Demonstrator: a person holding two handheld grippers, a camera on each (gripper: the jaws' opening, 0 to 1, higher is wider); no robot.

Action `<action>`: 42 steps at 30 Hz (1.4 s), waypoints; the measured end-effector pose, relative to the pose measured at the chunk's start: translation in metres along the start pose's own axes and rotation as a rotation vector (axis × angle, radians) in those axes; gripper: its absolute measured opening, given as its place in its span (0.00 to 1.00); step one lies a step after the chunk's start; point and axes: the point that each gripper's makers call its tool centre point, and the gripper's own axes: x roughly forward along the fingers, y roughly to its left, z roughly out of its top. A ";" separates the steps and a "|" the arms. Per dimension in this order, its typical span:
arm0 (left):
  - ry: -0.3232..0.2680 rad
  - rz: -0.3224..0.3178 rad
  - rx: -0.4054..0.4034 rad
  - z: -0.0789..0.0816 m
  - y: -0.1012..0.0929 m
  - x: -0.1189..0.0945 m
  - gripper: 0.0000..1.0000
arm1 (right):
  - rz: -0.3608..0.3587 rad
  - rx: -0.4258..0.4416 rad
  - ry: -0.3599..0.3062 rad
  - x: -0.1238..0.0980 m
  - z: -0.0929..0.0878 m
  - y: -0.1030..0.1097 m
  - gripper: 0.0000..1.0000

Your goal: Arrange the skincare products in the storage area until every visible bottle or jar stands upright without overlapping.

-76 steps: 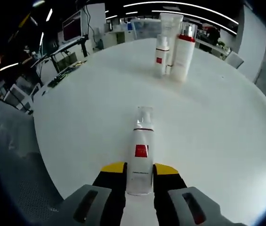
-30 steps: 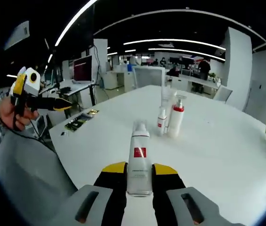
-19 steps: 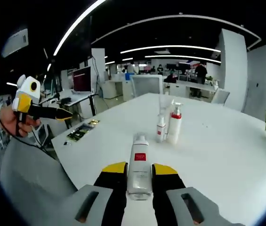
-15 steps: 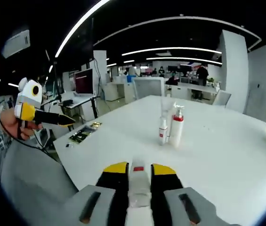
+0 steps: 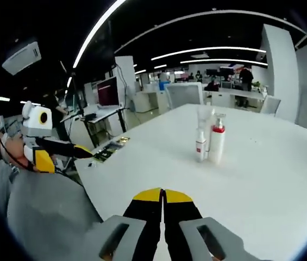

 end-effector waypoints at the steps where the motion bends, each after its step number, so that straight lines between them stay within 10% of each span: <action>1: -0.015 0.011 -0.002 0.003 0.004 -0.001 0.61 | 0.028 0.021 0.031 0.001 -0.007 0.002 0.00; 15: -0.010 0.079 -0.017 0.000 0.022 -0.008 0.56 | 0.435 -0.190 0.311 0.027 -0.078 0.065 0.00; 20: -0.024 0.096 -0.019 0.003 0.025 -0.010 0.56 | 0.455 -0.198 0.510 0.036 -0.107 0.085 0.31; 27: -0.001 0.107 0.034 -0.001 0.025 -0.010 0.56 | 0.455 -0.197 0.710 0.046 -0.144 0.105 0.40; 35: 0.051 0.088 0.097 -0.010 0.019 -0.007 0.56 | 0.457 -0.457 0.798 0.061 -0.166 0.099 0.33; 42: 0.050 0.092 0.083 -0.010 0.022 -0.007 0.55 | 0.474 -0.616 0.745 0.071 -0.159 0.089 0.18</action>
